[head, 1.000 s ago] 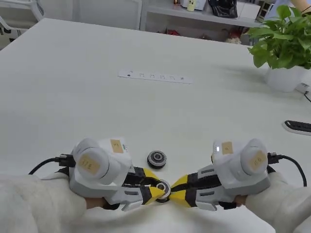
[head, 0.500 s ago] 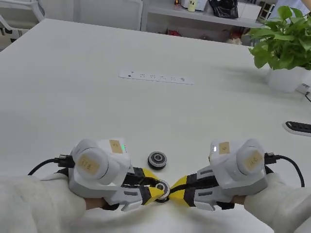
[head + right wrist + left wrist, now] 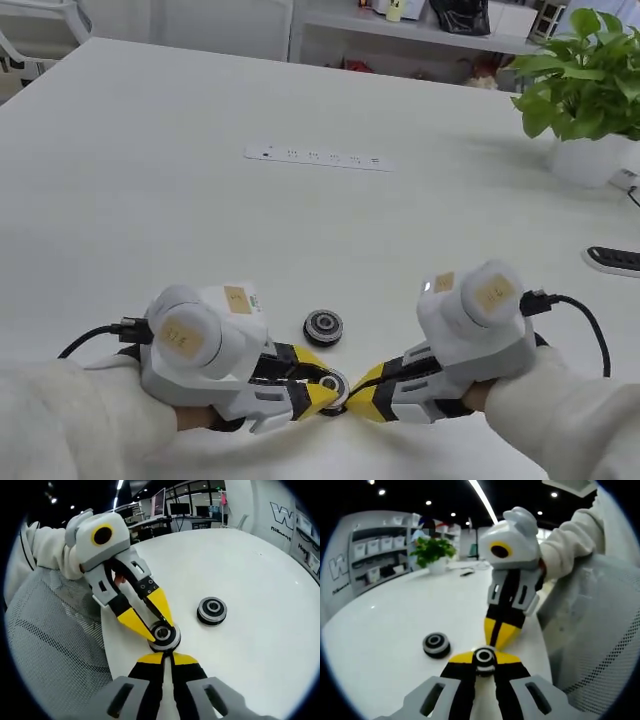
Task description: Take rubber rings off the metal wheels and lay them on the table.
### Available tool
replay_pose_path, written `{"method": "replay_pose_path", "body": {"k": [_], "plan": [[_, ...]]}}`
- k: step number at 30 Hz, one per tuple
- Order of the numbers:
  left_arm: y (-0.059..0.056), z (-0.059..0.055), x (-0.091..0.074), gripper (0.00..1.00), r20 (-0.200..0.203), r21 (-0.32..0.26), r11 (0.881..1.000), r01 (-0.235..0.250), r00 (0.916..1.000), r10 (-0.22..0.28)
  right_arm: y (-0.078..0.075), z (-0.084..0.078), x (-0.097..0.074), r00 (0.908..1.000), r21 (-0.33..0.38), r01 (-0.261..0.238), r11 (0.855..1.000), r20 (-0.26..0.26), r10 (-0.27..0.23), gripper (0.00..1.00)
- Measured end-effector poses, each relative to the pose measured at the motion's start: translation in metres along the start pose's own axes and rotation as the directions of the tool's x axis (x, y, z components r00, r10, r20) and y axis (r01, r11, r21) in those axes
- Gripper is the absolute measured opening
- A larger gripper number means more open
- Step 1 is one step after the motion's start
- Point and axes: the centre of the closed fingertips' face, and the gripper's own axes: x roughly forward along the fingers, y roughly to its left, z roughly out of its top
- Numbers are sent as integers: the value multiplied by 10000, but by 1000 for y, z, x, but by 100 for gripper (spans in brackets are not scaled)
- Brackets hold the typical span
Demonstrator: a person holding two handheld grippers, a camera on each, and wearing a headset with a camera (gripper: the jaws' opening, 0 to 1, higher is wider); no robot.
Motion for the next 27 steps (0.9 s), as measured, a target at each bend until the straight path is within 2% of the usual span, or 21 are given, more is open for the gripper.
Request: {"method": "replay_pose_path", "body": {"k": [2, 4, 5, 6, 7, 8, 15, 20, 22, 27], "plan": [[0, 0, 0, 14, -1, 10, 10000, 1, 10000, -1, -1, -1, 0, 10000, -129, 50, 9999, -74, -51, 1], [1, 0, 0, 14, -5, 9, 10000, -19, 10000, 19, -4, -1, 0, 9994, -117, 313, 9994, -134, -314, 0], [1, 0, 0, 14, -5, 7, 10000, -34, 10000, 34, -6, 0, 0, 9990, -336, 428, 9985, -74, -430, 0], [2, 0, 0, 14, -6, -1, 10000, -33, 10000, 33, -6, 0, -1, 9991, -275, 429, 9987, -57, -431, 0], [2, 0, -1, 14, -3, 2, 10000, -28, 10000, 28, -7, 0, -2, 9991, 161, 432, 9989, 21, -432, 0], [2, 0, -1, 14, -6, 29, 10000, -32, 10000, 32, -8, 0, -2, 9992, 285, 404, 9988, 66, -406, 0], [2, 0, 0, 14, -23, 73, 10000, -35, 10000, 35, -9, 1, -3, 9990, 637, 423, 9971, 83, -430, 0], [2, 0, 0, 14, -36, 83, 10000, -43, 10000, 43, -11, 3, -7, 9982, 1433, 256, 9893, 501, -331, 0], [2, 0, -1, 14, -37, 86, 10000, -46, 10000, 47, -11, 5, -9, 9974, 1554, 207, 9876, 654, -312, 0], [3, 0, -1, 14, -40, 111, 9999, -54, 10000, 54, -10, 6, -9, 9972, 1579, 222, 9872, 673, -331, 0]]}}
